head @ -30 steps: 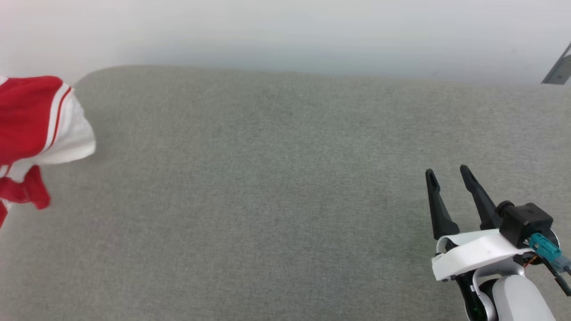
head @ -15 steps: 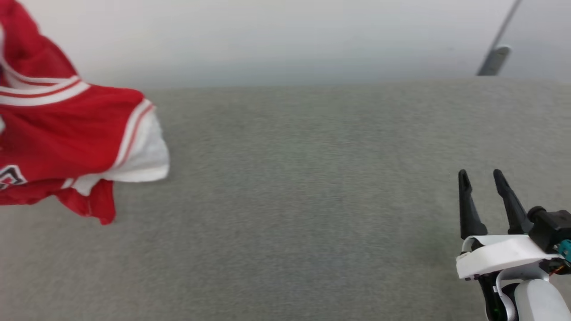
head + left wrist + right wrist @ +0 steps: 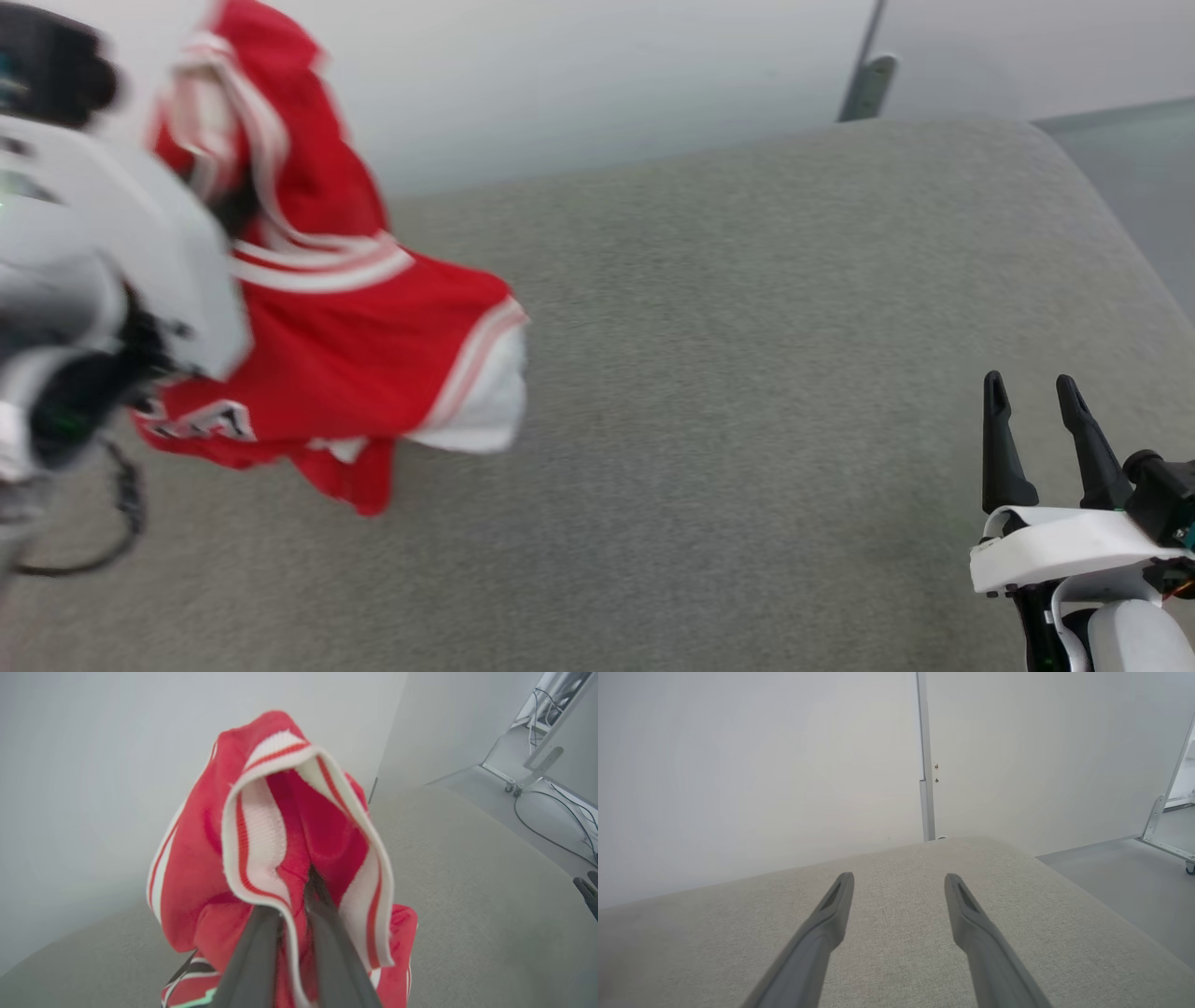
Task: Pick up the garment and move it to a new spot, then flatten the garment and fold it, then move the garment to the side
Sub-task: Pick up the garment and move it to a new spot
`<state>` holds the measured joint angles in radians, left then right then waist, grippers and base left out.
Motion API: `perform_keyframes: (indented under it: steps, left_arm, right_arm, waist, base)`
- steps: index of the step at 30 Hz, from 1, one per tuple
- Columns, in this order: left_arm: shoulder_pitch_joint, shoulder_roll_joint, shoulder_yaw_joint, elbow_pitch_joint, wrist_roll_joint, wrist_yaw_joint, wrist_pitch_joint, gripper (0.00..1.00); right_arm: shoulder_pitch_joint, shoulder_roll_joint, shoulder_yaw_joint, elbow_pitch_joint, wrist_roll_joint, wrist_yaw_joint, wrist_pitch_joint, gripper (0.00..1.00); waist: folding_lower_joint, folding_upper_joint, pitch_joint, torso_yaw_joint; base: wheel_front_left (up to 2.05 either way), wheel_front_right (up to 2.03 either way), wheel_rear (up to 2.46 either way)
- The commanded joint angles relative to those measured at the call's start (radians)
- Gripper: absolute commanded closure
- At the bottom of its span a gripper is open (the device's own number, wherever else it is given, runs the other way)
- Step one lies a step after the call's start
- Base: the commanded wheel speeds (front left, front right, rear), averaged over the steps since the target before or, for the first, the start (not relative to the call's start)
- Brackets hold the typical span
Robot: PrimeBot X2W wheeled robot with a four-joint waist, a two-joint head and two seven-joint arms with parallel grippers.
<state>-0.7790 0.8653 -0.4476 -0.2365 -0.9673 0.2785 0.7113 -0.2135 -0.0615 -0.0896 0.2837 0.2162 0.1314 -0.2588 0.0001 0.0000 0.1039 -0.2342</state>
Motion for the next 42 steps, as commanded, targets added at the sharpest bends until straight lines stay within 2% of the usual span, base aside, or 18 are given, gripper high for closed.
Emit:
perform_keyframes:
  steps: [1, 6, 10, 24, 25, 26, 28, 30, 31, 32, 37, 42]
  left_arm:
    - [-0.003, -0.007, -0.008, -0.008, 0.015, 0.005, 0.0, 1.0]
    - [0.028, -0.068, -0.091, -0.017, 0.033, 0.022, 0.027, 1.0]
    - [0.06, -0.114, -0.163, 0.025, 0.049, 0.004, 0.029, 1.0]
    - [0.116, -0.245, -0.342, 0.392, 0.087, -0.17, -0.032, 1.0]
    - [0.114, -0.253, -0.354, 0.419, 0.093, -0.186, -0.038, 0.87]
    - [0.114, -0.265, -0.36, 0.446, 0.092, -0.198, -0.044, 0.8]
    - [0.108, -0.284, -0.374, 0.497, 0.093, -0.22, -0.051, 0.73]
    - [0.094, -0.302, -0.384, 0.543, 0.096, -0.241, -0.061, 0.41]
    - [0.088, -0.31, -0.383, 0.562, 0.091, -0.249, -0.067, 0.17]
    - [0.082, -0.318, -0.379, 0.578, 0.086, -0.256, -0.074, 0.0]
    - [0.055, -0.326, -0.363, 0.617, 0.071, -0.287, -0.094, 0.0]
    - [0.05, -0.312, -0.342, 0.582, 0.052, -0.294, -0.106, 0.0]
  right_arm:
    - [0.014, 0.002, -0.002, 0.001, -0.012, -0.001, -0.005, 0.0]
    - [0.016, 0.009, 0.006, 0.008, -0.002, -0.001, -0.007, 0.0]
    - [0.005, 0.011, 0.016, 0.009, 0.004, -0.001, -0.008, 0.0]
    - [-0.025, 0.012, 0.081, 0.019, 0.056, -0.001, -0.008, 0.0]
    - [-0.027, 0.012, 0.083, 0.019, 0.058, -0.001, -0.008, 0.0]
    - [-0.029, 0.012, 0.085, 0.02, 0.059, -0.001, -0.008, 0.0]
    - [-0.033, 0.012, 0.09, 0.021, 0.064, -0.001, -0.008, 0.0]
    - [-0.04, 0.012, 0.097, 0.022, 0.067, -0.001, -0.008, 0.0]
    - [-0.043, 0.012, 0.101, 0.023, 0.07, -0.001, -0.008, 0.0]
    - [-0.045, 0.012, 0.104, 0.023, 0.07, -0.001, -0.008, 0.0]
    - [-0.039, 0.012, 0.104, 0.029, 0.058, -0.001, -0.008, 0.0]
    - [-0.023, 0.012, 0.089, 0.034, 0.041, -0.001, -0.008, 0.0]
  waist:
    - [-0.0001, 0.0, 0.014, -0.038]
    - [-0.0001, 0.0, 0.029, -0.067]
    - [-0.0001, 0.0, 0.042, -0.084]
    - [-0.0001, 0.0, 0.075, -0.132]
    - [-0.0001, 0.0, 0.077, -0.133]
    - [-0.0001, 0.0, 0.079, -0.133]
    - [-0.0001, 0.0, 0.081, -0.134]
    - [-0.0001, 0.0, 0.083, -0.133]
    - [-0.0001, 0.0, 0.083, -0.132]
    - [-0.0001, 0.0, 0.082, -0.131]
    - [-0.0001, 0.0, 0.063, -0.115]
    - [-0.0001, 0.0, 0.031, -0.082]
  base:
    - [0.0, 0.0, 0.0]
    - [0.0, 0.0, 0.0]
    - [0.0, 0.0, 0.0]
    - [0.0, 0.0, 0.0]
    - [0.0, 0.0, 0.0]
    - [0.0, 0.0, 0.0]
    - [0.0, 0.0, 0.0]
    - [0.0, 0.0, 0.0]
    - [0.0, 0.0, 0.0]
    - [0.0, 0.0, 0.0]
    - [0.0, 0.0, 0.0]
    - [0.0, 0.0, 0.0]
